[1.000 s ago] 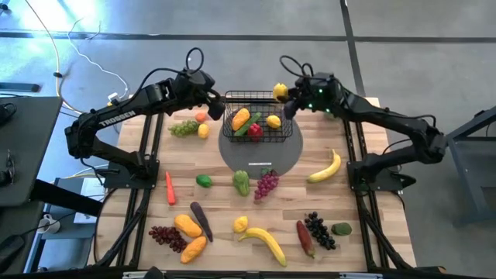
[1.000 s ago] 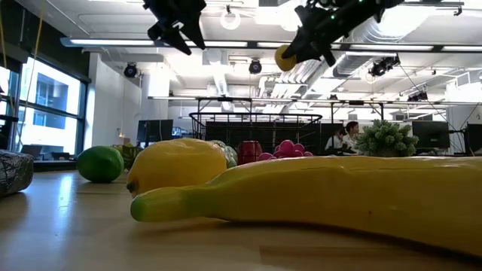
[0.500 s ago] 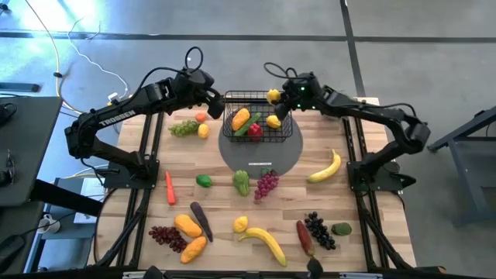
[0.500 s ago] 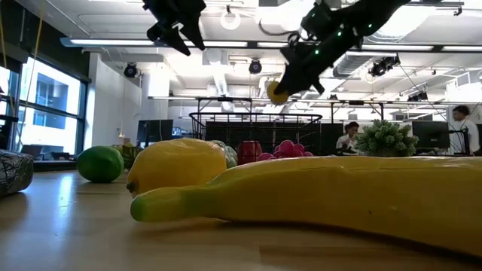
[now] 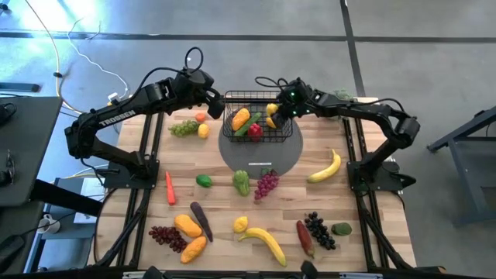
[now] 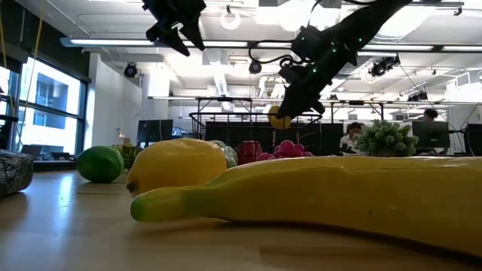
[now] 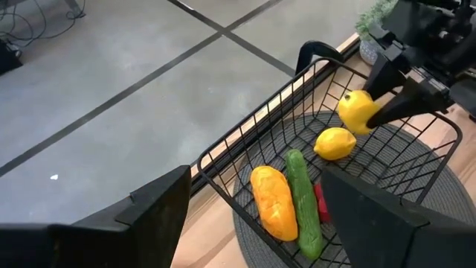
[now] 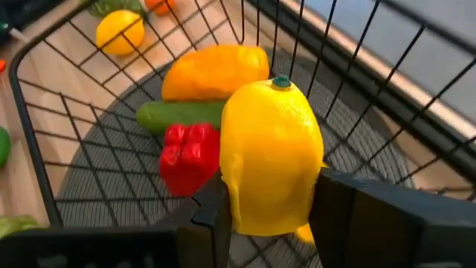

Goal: Build produce basket
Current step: Put the yellow lemon into the wire basket, then put the green lime into the wire basket

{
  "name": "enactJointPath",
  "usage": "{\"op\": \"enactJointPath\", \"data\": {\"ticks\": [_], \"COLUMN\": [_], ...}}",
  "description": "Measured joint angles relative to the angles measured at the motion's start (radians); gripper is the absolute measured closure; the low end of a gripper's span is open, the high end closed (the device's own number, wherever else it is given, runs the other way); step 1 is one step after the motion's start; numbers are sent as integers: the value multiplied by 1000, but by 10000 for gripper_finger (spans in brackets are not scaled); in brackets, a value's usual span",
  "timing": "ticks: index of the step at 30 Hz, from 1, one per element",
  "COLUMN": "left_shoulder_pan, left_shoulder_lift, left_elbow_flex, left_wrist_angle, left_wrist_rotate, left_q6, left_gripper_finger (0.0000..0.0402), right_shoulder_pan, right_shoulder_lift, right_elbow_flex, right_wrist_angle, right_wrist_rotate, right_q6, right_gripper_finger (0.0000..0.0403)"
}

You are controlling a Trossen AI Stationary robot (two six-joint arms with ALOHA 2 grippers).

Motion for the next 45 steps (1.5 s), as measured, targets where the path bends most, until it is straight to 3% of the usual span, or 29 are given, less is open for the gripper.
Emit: {"op": "enactJointPath", "data": {"ticks": [8, 22, 29, 35, 45], "left_shoulder_pan": [0, 0, 0, -6, -131], "left_shoulder_lift": [0, 0, 0, 0, 0], "left_elbow_flex": [0, 0, 0, 0, 0], "left_wrist_angle": [0, -23, -94, -217, -373], "left_wrist_rotate": [-1, 0, 8, 116, 176], "left_q6": [2, 2, -30, -76, -29], "left_gripper_finger": [110, 110, 110, 110, 110], "right_shoulder_pan": [3, 3, 1, 0, 1], "right_shoulder_lift": [0, 0, 0, -2, -2], "right_elbow_flex": [0, -1, -1, 51, 173], "right_wrist_angle": [-97, -103, -103, -104, -247], "right_wrist_rotate": [-32, -42, -42, -42, -42], "right_q6": [38, 64, 74, 71, 75], "right_gripper_finger": [284, 189, 189, 194, 194]}}
